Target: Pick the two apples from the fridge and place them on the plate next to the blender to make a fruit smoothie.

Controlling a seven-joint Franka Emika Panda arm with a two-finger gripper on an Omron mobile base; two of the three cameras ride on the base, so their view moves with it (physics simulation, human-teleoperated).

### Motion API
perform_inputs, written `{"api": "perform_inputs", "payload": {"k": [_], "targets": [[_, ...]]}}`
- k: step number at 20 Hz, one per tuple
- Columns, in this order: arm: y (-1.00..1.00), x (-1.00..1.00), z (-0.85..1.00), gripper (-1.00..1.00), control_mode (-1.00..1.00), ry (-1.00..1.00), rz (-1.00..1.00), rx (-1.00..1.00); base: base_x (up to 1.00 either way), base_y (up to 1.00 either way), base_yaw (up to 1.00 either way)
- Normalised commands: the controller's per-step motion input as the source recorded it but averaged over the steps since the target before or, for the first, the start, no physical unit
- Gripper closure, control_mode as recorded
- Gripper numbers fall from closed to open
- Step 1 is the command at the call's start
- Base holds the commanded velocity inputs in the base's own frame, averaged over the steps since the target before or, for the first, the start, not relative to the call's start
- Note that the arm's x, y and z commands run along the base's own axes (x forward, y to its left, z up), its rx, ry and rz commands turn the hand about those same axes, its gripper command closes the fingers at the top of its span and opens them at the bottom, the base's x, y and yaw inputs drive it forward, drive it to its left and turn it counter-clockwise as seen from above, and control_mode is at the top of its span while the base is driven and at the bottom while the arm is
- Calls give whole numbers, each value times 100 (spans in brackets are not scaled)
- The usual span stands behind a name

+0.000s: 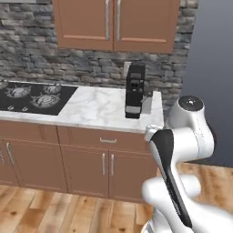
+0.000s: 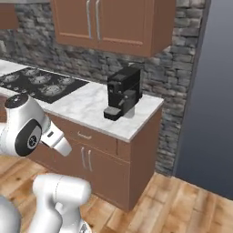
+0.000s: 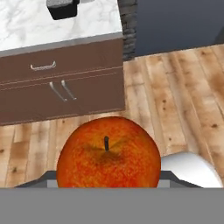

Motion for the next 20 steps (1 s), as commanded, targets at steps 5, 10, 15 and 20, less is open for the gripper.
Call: {"api": "perform_inputs", "payload": {"k": [5, 10, 15, 20], "targets": [[0, 0, 0, 100, 100, 0, 0, 0, 0, 74, 73], [0, 0, 0, 100, 100, 0, 0, 0, 0, 70, 73], [0, 0, 0, 100, 100, 0, 0, 0, 0, 67, 73], [0, 0, 0, 100, 100, 0, 0, 0, 13, 35, 65]]}}
